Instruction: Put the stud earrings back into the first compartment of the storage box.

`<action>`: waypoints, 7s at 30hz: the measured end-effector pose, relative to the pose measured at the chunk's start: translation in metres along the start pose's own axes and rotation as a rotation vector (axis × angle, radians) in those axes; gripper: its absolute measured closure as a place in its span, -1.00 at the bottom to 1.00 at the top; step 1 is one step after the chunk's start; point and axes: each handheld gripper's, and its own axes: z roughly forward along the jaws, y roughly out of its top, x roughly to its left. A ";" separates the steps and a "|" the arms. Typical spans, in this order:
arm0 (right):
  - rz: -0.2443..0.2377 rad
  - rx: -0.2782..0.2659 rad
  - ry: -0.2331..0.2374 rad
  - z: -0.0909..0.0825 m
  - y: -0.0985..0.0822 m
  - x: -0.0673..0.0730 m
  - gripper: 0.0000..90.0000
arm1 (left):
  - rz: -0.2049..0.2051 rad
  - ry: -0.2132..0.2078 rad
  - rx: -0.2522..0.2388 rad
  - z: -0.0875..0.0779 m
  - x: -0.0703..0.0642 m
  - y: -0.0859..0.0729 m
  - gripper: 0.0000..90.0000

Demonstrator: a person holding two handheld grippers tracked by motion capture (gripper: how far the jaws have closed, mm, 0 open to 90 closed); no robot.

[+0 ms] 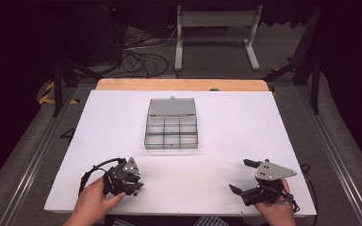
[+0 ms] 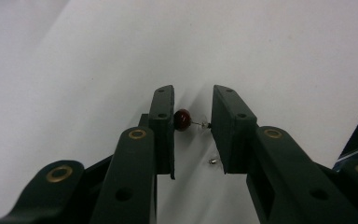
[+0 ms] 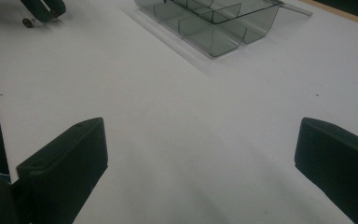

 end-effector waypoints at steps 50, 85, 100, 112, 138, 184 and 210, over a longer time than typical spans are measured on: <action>0.005 0.005 0.005 0.001 -0.001 0.000 -0.93 | -0.204 -0.012 -0.539 -0.050 0.064 0.031 0.56; 0.009 0.000 0.016 0.000 -0.002 -0.002 -0.93 | -0.336 0.100 -0.622 0.015 0.116 0.057 0.55; 0.011 0.003 0.023 0.000 -0.003 -0.003 -0.93 | -0.362 0.108 -0.621 0.040 0.126 0.061 0.55; 0.014 0.001 0.029 0.000 -0.003 -0.004 -0.93 | -0.357 0.145 -0.593 0.050 0.129 0.062 0.53; 0.015 -0.001 0.029 0.000 -0.003 -0.002 -0.93 | -0.210 0.109 -0.647 -0.026 0.083 0.048 -0.27; 0.012 0.006 0.029 0.001 -0.002 -0.001 -0.93 | -0.092 -0.009 -0.379 -0.053 0.005 -0.011 -0.30; 0.012 0.012 0.034 0.002 -0.003 -0.001 -0.93 | -0.069 -0.052 -0.077 -0.015 -0.010 -0.022 -0.09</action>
